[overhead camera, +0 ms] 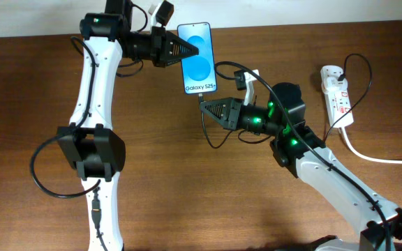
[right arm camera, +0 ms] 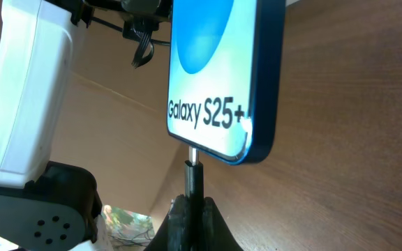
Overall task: Plug charger to phone and switch on socket
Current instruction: 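Bring the cable plug up under the phone's bottom port, then push the plug upward into the phone's charging port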
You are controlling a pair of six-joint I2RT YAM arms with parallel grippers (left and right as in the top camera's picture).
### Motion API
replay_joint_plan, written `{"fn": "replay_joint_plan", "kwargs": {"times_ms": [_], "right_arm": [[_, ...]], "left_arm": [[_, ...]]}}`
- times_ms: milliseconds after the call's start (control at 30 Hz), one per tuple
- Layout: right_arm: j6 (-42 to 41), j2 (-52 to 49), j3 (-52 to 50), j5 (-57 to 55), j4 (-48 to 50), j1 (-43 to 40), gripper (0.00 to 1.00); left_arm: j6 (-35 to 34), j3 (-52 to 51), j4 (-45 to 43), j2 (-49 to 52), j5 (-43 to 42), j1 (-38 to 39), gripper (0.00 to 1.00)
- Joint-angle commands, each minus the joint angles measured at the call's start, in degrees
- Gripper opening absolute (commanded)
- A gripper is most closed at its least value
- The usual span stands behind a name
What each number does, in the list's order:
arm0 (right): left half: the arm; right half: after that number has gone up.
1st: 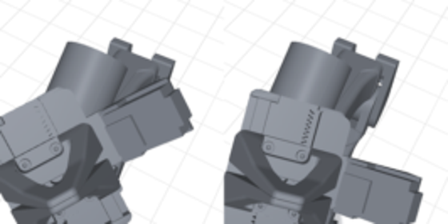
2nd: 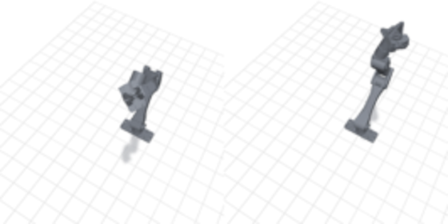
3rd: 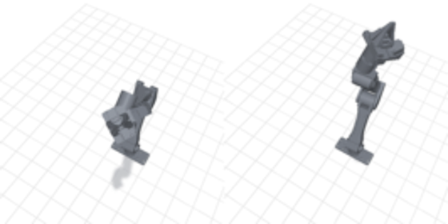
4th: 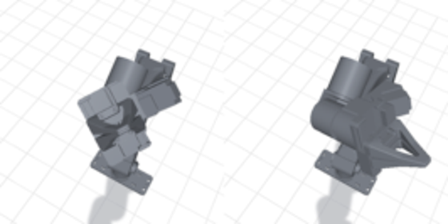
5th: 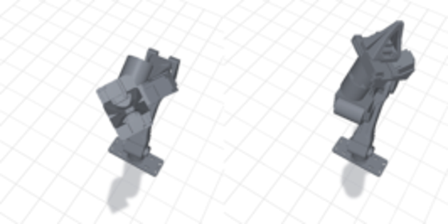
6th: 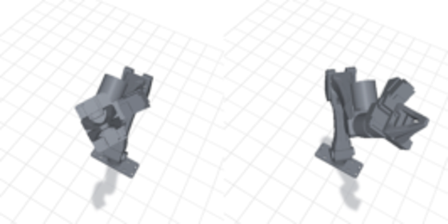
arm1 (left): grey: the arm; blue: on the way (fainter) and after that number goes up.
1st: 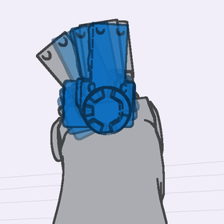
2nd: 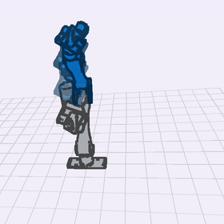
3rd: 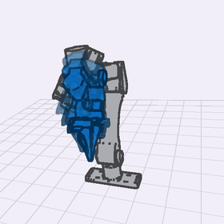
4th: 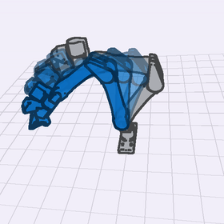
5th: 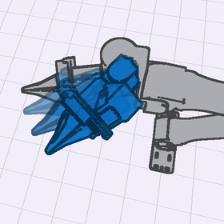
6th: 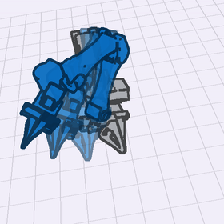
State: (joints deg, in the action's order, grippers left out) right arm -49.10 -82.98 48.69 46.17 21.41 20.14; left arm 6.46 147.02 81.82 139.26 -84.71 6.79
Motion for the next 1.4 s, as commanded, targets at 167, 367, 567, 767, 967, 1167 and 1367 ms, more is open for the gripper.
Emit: {"fn": "replay_joint_plan", "kwargs": {"times_ms": [167, 367, 567, 767, 967, 1167, 1367], "right_arm": [[-0.9, 0.5, 0.3, 1.1, 2.2, -1.8, 0.04], [-0.9, 0.5, 0.3, 1.4, 3.1, -1.8, 0.04], [-0.9, 0.5, 0.3, 4.6, 2.8, -1.8, 0.04], [-0.9, 0.5, 0.3, 5.1, 0.2, -1.8, 0.04], [-0.9, -0.1, 0.3, 5.3, 0.0, -1.8, 0.04], [-0.9, -0.1, 0.3, 5.3, 0.0, -1.8, 0.04], [-1.0, -0.1, 0.3, 5.0, 0.1, -1.9, 0.04]], "left_arm": [[0.9, 0.9, 0.5, -0.4, -3.6, 0.2, 0.0], [0.9, 0.9, 0.5, -0.4, -3.6, 0.3, 0.0], [0.9, 0.9, 0.3, -0.4, -3.6, 0.3, 0.0], [0.9, 0.9, -0.3, -0.4, -3.6, 0.3, 0.0], [0.9, 0.9, -0.9, -0.4, -3.7, 0.2, 0.0], [0.3, 0.9, -2.1, -0.4, -4.5, 0.2, 0.0], [-1.2, 0.9, -2.1, -0.4, -5.5, 0.2, 0.0]]}}
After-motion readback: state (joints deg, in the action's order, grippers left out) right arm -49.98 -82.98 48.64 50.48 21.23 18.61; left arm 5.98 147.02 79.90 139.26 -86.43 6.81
